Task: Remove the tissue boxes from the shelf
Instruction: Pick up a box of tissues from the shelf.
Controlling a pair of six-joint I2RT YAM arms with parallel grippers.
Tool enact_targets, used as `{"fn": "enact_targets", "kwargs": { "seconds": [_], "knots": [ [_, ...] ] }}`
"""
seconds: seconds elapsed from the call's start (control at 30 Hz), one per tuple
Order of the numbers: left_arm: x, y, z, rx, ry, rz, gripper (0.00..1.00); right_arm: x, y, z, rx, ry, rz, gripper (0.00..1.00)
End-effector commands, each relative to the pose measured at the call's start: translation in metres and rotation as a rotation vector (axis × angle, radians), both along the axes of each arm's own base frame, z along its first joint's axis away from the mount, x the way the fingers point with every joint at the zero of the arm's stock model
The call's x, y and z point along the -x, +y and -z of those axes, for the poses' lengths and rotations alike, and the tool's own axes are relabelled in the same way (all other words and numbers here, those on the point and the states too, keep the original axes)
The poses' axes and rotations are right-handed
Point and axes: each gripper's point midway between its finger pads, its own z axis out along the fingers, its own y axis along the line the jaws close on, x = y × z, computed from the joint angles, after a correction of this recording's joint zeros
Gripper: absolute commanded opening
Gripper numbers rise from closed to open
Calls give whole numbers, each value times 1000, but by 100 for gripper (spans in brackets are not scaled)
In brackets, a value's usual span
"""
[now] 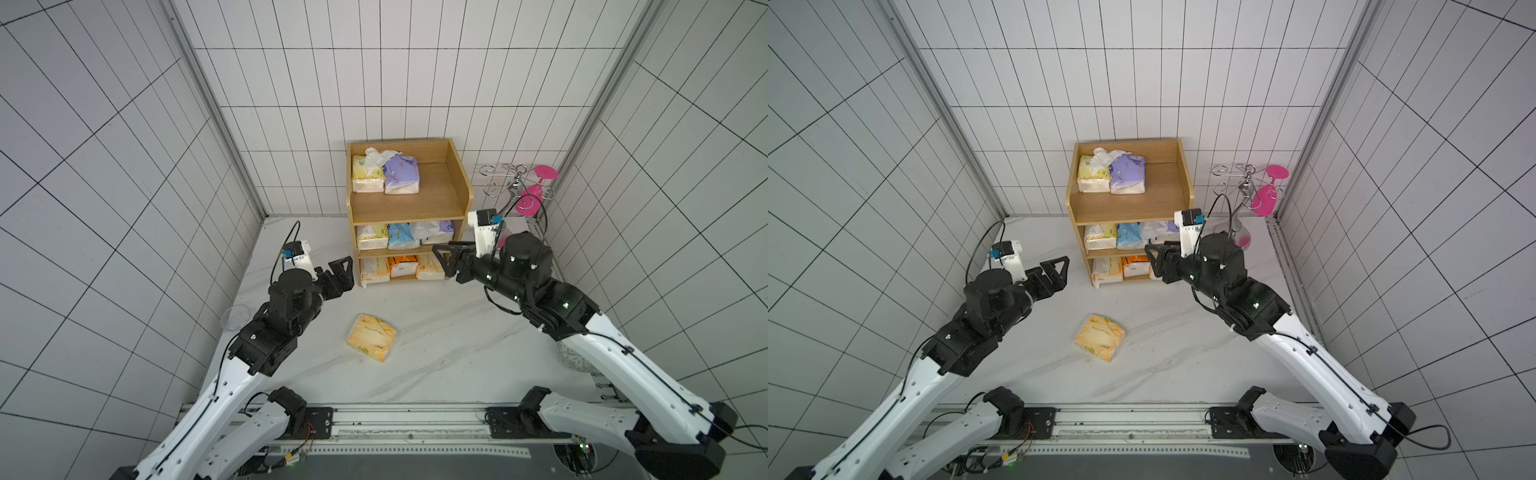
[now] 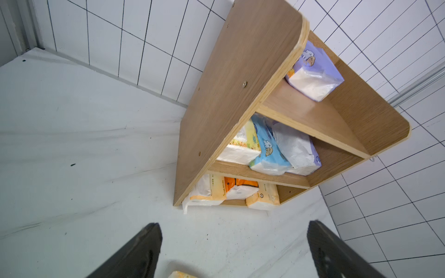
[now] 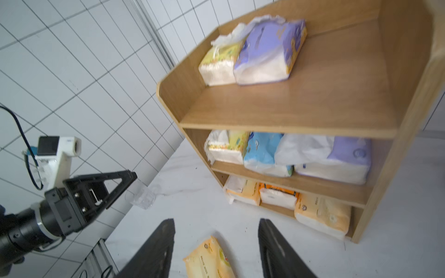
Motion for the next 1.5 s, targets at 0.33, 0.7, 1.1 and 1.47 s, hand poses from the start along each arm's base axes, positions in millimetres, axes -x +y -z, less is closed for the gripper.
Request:
{"fn": "enact_targets", "kwargs": {
  "seconds": [0.33,0.7,1.1,1.47],
  "knots": [
    [-38,-40,13,60,15,172,98,-131,6,-13,47,52,204,67],
    [-42,-51,42,57,62,217,98,-189,23,5,22,50,227,68],
    [-47,-57,64,48,94,241,98,-203,40,6,-62,20,205,69],
    [-43,-58,74,35,110,255,98,-232,63,21,-74,33,191,70]
  ]
}}
